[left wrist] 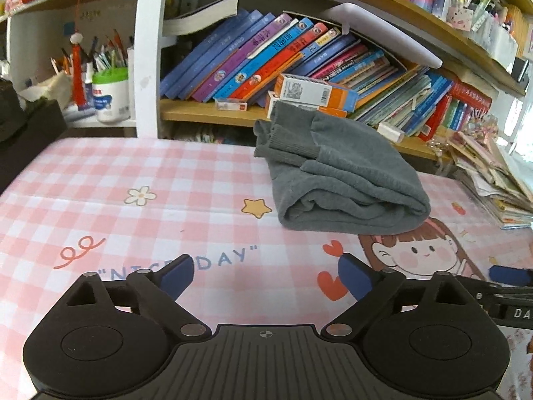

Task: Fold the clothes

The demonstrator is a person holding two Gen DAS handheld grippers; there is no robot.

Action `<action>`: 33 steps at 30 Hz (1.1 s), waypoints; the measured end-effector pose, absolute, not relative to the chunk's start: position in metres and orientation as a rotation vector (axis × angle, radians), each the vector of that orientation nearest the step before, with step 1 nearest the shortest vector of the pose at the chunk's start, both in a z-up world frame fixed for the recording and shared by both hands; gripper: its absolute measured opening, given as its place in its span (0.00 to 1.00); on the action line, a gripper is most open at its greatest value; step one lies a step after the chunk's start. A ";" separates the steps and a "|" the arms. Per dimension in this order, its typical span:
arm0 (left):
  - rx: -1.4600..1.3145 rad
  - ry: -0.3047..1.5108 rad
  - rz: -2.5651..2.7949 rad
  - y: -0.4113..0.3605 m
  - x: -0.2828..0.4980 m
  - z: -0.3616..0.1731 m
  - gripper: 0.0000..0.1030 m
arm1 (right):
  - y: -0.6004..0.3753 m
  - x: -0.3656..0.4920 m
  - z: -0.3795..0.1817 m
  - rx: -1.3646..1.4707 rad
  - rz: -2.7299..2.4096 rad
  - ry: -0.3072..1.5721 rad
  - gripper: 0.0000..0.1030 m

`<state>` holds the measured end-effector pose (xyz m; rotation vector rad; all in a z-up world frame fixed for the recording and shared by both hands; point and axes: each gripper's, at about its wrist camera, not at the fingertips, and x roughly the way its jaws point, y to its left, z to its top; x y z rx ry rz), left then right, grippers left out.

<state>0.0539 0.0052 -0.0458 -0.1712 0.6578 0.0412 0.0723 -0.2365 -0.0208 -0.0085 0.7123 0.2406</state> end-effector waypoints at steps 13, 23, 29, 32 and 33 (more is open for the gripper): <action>-0.153 0.682 0.092 -0.002 0.053 -0.061 0.94 | -0.229 0.072 -0.034 -0.055 0.201 0.701 0.95; -0.110 0.705 0.104 -0.007 0.054 -0.068 0.98 | -0.228 0.072 -0.040 -0.067 0.185 0.707 0.96; -0.084 0.713 0.089 -0.010 0.055 -0.070 0.98 | -0.228 0.073 -0.040 -0.068 0.189 0.706 0.96; -0.066 0.710 0.086 -0.011 0.055 -0.070 0.99 | -0.227 0.074 -0.041 -0.068 0.192 0.706 0.96; -0.062 0.710 0.085 -0.011 0.056 -0.070 0.99 | -0.227 0.074 -0.041 -0.068 0.192 0.707 0.96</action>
